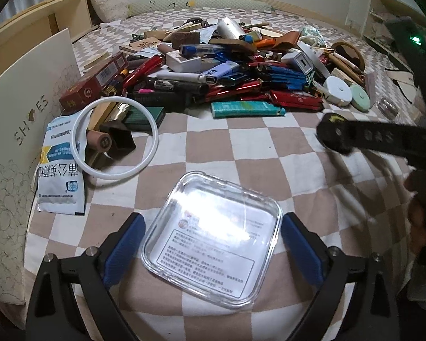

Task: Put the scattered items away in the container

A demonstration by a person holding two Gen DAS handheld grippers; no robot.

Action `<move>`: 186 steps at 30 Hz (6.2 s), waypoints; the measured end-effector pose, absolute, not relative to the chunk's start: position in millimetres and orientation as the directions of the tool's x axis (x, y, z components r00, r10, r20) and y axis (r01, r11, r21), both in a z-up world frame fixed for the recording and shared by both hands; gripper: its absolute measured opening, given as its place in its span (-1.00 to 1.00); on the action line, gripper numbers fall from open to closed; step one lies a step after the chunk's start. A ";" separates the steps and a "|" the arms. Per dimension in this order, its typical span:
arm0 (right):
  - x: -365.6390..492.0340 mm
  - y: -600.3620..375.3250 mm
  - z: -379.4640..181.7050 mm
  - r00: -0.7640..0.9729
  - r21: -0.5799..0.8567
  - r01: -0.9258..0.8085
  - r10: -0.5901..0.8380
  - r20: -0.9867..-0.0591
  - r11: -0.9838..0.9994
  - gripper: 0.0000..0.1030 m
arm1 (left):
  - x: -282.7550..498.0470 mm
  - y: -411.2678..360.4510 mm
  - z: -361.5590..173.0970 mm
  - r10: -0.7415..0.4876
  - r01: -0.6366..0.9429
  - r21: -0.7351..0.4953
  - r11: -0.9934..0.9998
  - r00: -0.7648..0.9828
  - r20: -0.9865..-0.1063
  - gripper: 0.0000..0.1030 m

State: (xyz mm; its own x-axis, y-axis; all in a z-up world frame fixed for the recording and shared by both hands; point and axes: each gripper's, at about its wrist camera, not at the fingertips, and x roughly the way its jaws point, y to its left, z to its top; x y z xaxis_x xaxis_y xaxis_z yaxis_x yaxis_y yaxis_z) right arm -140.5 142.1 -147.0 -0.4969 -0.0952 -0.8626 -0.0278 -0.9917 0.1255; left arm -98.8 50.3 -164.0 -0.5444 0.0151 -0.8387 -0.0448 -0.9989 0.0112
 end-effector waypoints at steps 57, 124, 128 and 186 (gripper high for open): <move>-60.7 92.6 -80.7 -0.649 0.171 0.025 -0.146 -0.746 -0.985 -0.02 | -88.4 -14.4 -76.9 0.122 0.004 -0.167 -0.986 -0.668 -0.735 -0.05; -61.4 86.2 -86.0 -0.641 0.108 0.012 -0.090 -0.762 -0.994 -0.02 | -78.0 3.5 -80.4 0.016 0.056 -0.073 -0.996 -0.679 -0.734 0.58; -64.7 81.0 -71.2 -0.660 0.104 0.025 -0.095 -0.746 -0.994 -0.02 | -81.8 -9.4 -57.6 -0.001 0.072 -0.072 -0.995 -0.712 -0.702 0.58; -78.5 69.3 -43.0 -0.686 0.195 0.091 -0.204 -0.699 -0.977 -0.02 | -73.4 -24.1 -149.5 -0.156 0.135 0.108 -0.985 -0.427 -0.891 0.89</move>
